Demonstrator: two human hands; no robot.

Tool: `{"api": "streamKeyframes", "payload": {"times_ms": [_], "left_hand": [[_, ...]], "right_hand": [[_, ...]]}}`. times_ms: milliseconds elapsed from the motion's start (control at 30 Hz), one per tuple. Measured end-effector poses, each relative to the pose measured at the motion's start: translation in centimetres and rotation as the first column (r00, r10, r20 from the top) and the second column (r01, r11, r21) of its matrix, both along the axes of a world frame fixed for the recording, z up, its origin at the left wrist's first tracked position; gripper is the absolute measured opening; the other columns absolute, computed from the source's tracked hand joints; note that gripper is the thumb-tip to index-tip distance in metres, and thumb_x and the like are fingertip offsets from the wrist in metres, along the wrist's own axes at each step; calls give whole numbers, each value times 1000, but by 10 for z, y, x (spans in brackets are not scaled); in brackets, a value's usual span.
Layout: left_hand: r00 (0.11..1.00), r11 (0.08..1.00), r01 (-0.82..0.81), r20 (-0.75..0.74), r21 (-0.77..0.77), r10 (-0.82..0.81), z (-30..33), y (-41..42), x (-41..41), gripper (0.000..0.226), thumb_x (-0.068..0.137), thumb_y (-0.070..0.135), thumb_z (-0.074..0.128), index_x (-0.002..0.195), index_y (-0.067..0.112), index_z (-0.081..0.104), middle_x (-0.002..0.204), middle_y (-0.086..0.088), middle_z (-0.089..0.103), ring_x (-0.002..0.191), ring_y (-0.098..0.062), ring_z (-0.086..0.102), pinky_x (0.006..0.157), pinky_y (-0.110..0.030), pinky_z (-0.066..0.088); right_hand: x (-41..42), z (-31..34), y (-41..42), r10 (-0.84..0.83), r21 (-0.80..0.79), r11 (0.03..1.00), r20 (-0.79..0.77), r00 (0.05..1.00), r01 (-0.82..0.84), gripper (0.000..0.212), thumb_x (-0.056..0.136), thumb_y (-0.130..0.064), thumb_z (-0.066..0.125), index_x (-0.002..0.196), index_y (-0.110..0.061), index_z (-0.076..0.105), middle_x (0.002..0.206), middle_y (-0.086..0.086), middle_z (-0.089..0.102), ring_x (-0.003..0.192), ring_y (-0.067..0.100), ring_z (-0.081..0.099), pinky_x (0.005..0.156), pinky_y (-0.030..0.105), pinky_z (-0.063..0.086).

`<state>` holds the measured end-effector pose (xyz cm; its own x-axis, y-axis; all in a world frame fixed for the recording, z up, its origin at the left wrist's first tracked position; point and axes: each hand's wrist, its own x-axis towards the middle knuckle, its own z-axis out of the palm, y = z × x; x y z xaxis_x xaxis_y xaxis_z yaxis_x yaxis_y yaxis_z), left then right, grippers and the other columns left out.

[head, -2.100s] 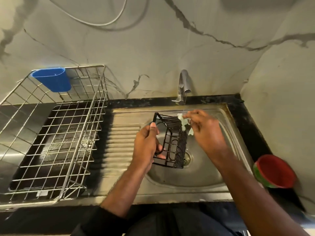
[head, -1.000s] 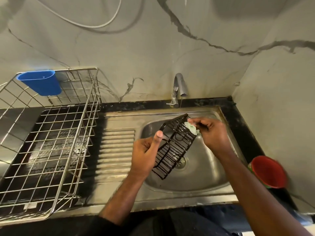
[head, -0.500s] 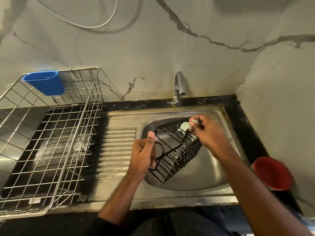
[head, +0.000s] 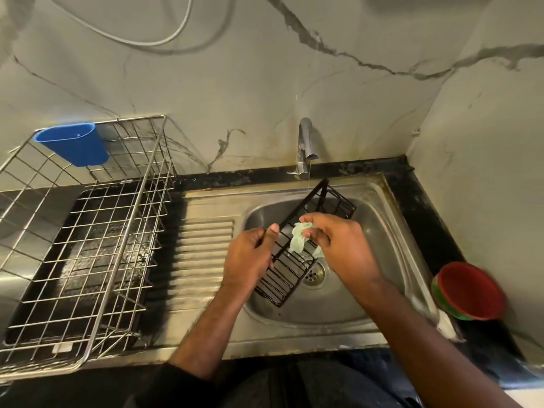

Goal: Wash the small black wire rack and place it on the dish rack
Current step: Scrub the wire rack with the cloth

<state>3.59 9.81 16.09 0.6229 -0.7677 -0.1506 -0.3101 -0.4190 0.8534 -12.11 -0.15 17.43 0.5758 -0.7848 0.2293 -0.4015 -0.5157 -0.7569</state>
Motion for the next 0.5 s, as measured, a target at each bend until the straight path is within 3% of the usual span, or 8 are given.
{"api": "streamKeyframes", "payload": {"times_ms": [100,200,267,367,500], "left_hand": [[993,999,-20,119,-35,24,1,0,0,54,98,52,58,66,8,61,51,-10,64,39,-13,54,46,-22,47],[997,995,-15,77,-96,22,2,0,-1,50,98,47,61,59,16,58,44,-4,56,36,-11,52,42,-22,42],[1000,991,-20,19,-133,23,3,-1,-2,50,98,45,63,64,8,61,46,-5,54,35,-10,53,41,-21,40],[998,984,-42,-54,-175,33,7,2,-5,51,97,39,67,69,-3,61,46,-4,52,33,-6,51,40,-15,40],[990,981,-55,-136,-184,30,8,1,-10,45,96,34,70,68,0,61,43,4,50,33,-4,48,44,-10,41]], "right_hand": [[-5,-1,3,73,-284,956,0,997,-70,45,80,12,71,116,-15,75,115,1,74,105,12,68,86,30,59],[-5,-3,9,307,-364,879,-60,950,-308,49,77,11,75,119,-14,73,123,0,72,115,12,63,96,25,54],[-4,-3,7,360,-405,829,-143,922,-386,55,75,14,74,122,-15,72,127,-1,70,119,12,62,100,20,50],[-9,4,-21,242,-449,851,-125,962,-272,49,78,15,69,118,-13,72,125,4,70,116,16,65,94,25,55],[-22,22,-62,21,-387,922,-18,1000,-27,36,89,12,60,116,-10,73,124,11,70,110,17,69,89,26,58]]}}
